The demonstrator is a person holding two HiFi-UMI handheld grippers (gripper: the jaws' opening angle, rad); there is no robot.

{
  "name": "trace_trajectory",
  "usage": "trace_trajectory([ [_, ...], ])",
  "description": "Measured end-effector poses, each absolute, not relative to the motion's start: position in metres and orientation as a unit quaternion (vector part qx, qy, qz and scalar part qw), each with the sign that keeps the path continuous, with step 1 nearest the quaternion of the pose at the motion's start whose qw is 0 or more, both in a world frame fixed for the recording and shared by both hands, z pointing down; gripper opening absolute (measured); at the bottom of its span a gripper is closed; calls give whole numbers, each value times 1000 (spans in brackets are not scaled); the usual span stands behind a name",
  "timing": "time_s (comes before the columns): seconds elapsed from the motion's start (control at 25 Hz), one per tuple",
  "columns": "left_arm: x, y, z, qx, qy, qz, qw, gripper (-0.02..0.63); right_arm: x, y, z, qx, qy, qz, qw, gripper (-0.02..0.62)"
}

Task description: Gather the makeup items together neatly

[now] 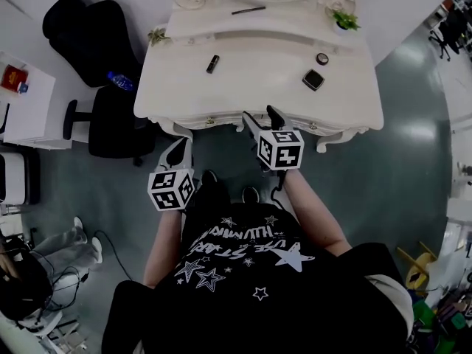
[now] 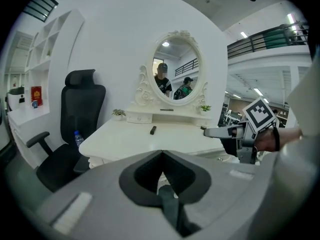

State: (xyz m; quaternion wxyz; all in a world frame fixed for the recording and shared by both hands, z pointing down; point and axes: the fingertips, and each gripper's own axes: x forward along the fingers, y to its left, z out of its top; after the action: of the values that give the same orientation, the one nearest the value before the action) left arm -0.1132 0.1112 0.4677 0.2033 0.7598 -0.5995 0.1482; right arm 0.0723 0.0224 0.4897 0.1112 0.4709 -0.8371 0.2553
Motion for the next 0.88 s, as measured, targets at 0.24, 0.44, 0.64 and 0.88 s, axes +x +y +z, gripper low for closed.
trace_trajectory([
  [0.24,-136,65,483,776,-569,148,230,2,56,-12,498,506,-813,259,127,317],
  [0.44,-165,9,481,794,-543,152,226,2,15,-60,496,531,-796,257,134,299],
  [0.64,-194,-32,489,806,-519,154,240,2,-32,-98,509,536,-787,263,156,299],
  [0.88,-222,-64,498,814,-498,159,255,2,-67,-136,530,545,-770,270,195,299],
])
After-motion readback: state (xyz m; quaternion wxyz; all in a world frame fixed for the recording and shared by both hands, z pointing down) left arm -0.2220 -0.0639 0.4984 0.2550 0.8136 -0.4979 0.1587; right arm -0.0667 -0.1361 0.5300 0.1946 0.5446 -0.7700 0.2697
